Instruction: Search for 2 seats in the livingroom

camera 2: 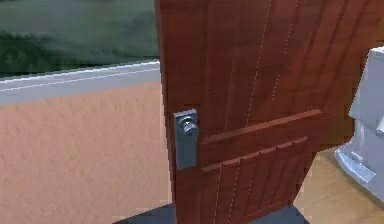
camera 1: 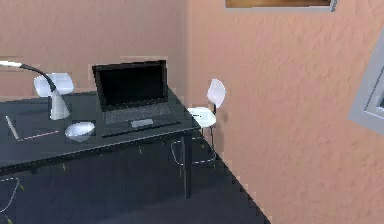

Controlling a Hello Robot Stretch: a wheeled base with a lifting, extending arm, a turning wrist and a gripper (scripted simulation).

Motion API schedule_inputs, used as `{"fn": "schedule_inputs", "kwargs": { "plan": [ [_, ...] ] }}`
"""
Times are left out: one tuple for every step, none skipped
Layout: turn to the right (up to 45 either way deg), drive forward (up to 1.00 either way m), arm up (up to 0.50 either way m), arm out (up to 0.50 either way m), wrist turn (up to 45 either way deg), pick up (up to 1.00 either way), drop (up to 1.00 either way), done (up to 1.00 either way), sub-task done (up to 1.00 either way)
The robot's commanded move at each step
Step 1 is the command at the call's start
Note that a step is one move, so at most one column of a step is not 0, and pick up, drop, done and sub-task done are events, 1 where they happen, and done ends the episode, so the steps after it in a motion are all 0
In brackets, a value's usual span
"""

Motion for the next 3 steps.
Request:
{"fn": "schedule_inputs", "kwargs": {
  "plan": [
    [9.0,0.0,0.0,0.0,0.0,0.0,0.0,0.0,0.0],
    [0.0,0.65,0.0,0.0,0.0,0.0,0.0,0.0,0.0],
    [-12.0,0.0,0.0,0.0,0.0,0.0,0.0,0.0,0.0]
  ]
}}
